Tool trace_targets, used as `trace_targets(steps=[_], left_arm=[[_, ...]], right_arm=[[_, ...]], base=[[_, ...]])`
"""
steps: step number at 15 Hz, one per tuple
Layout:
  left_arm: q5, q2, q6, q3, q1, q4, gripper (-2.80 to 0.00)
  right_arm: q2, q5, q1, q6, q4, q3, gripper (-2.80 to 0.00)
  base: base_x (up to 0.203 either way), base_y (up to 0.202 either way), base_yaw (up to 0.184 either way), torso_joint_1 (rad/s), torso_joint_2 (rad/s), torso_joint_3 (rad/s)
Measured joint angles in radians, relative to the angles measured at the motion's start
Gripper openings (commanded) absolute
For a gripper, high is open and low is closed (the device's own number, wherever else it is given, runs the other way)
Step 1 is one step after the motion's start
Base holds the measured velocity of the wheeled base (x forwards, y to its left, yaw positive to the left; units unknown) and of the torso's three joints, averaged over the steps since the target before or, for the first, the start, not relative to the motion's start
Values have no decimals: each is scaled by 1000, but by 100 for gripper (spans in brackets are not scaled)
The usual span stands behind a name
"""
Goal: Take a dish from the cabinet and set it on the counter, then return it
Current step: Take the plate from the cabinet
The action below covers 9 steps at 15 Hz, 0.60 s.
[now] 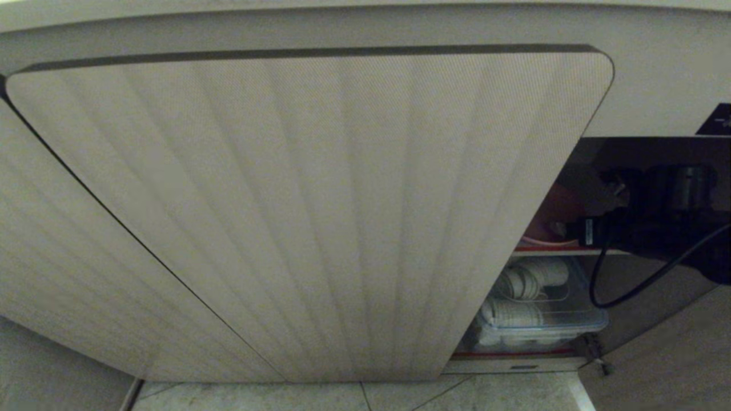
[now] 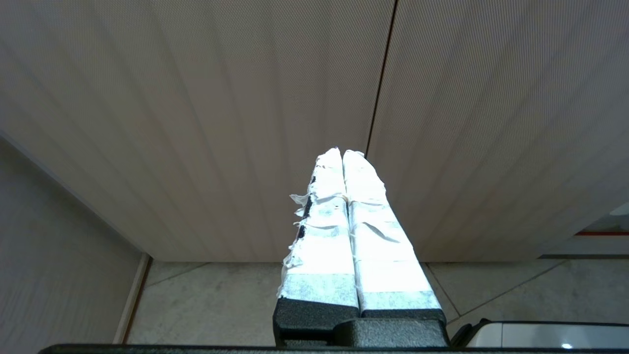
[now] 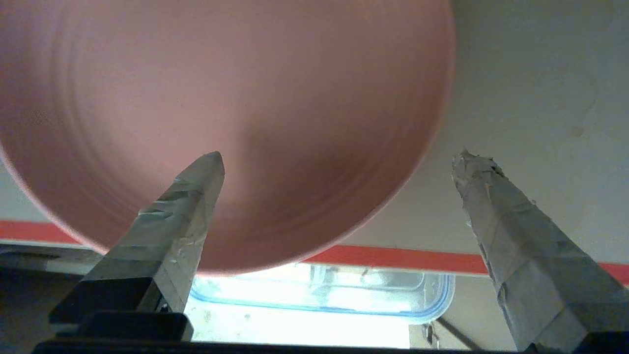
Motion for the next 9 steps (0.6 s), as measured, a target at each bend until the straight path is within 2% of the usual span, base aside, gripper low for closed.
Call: trace_targets(steps=[9], left_arm=[[0, 0, 0, 0, 0, 0, -280]], right_arm=[[10, 0, 0, 4, -29, 1, 0]], base=[[0, 0, 0, 0, 0, 0]])
